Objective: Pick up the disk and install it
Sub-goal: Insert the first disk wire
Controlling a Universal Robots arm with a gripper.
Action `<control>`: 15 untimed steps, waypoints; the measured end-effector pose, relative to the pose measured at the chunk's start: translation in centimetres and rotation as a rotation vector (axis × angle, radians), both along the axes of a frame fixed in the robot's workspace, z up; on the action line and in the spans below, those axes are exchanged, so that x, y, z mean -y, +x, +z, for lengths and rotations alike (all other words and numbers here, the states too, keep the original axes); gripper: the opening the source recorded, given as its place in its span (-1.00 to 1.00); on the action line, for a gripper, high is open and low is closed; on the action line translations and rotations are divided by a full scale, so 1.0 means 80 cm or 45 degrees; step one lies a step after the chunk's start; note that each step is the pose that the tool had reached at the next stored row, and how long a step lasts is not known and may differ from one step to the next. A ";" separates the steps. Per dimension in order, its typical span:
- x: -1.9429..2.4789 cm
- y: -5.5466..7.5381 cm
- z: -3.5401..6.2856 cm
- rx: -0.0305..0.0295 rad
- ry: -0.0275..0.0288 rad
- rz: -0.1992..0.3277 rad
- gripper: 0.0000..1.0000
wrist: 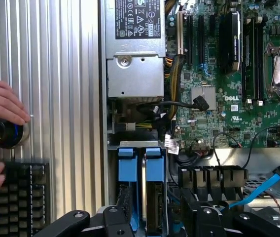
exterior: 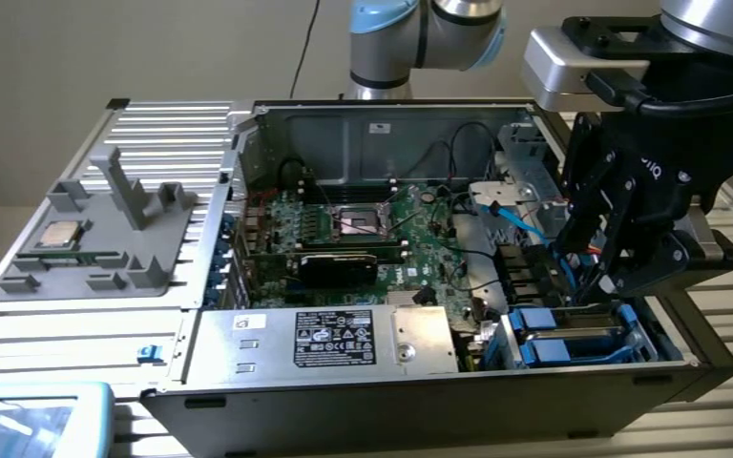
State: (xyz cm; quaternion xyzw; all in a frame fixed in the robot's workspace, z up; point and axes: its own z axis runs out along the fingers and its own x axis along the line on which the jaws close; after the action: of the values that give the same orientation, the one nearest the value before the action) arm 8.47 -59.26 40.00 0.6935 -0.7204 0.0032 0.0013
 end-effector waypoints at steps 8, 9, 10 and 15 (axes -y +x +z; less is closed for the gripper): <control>-0.0006 0.005 0.000 0.0001 -0.0001 0.000 0.04; -0.0011 0.011 0.000 0.0001 -0.0001 0.000 0.04; -0.0016 0.014 0.000 0.0002 0.0000 0.000 0.04; -0.0075 0.030 0.000 0.0001 -0.0017 0.000 0.04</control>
State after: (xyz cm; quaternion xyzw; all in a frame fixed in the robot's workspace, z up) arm 10.88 -58.65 40.00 0.6936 -0.7204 0.0037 0.0017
